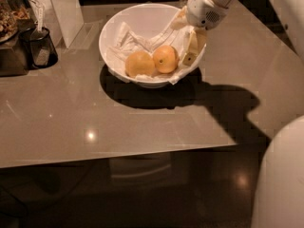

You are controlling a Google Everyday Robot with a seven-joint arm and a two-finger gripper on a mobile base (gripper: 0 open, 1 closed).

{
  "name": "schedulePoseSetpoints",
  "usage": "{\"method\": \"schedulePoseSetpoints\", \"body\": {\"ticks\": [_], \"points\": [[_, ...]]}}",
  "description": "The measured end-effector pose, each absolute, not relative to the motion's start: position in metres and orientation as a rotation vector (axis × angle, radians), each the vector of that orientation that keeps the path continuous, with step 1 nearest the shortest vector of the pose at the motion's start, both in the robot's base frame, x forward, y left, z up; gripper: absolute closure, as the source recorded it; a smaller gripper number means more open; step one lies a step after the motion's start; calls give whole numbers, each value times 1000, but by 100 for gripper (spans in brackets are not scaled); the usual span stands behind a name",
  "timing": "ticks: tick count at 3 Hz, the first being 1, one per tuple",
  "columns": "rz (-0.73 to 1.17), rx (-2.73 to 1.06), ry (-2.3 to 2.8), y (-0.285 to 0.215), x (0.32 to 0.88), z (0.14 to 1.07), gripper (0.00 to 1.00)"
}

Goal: Pick orange from white bowl

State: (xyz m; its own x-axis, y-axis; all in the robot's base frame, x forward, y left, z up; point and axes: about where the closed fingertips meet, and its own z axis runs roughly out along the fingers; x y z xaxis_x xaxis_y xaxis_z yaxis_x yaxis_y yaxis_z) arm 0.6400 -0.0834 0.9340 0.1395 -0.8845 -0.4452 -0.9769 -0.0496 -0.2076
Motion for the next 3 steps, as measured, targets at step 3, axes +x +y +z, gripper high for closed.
{"method": "schedulePoseSetpoints", "body": {"ticks": [3], "points": [[407, -2016, 1712, -55, 680, 887, 20]]}}
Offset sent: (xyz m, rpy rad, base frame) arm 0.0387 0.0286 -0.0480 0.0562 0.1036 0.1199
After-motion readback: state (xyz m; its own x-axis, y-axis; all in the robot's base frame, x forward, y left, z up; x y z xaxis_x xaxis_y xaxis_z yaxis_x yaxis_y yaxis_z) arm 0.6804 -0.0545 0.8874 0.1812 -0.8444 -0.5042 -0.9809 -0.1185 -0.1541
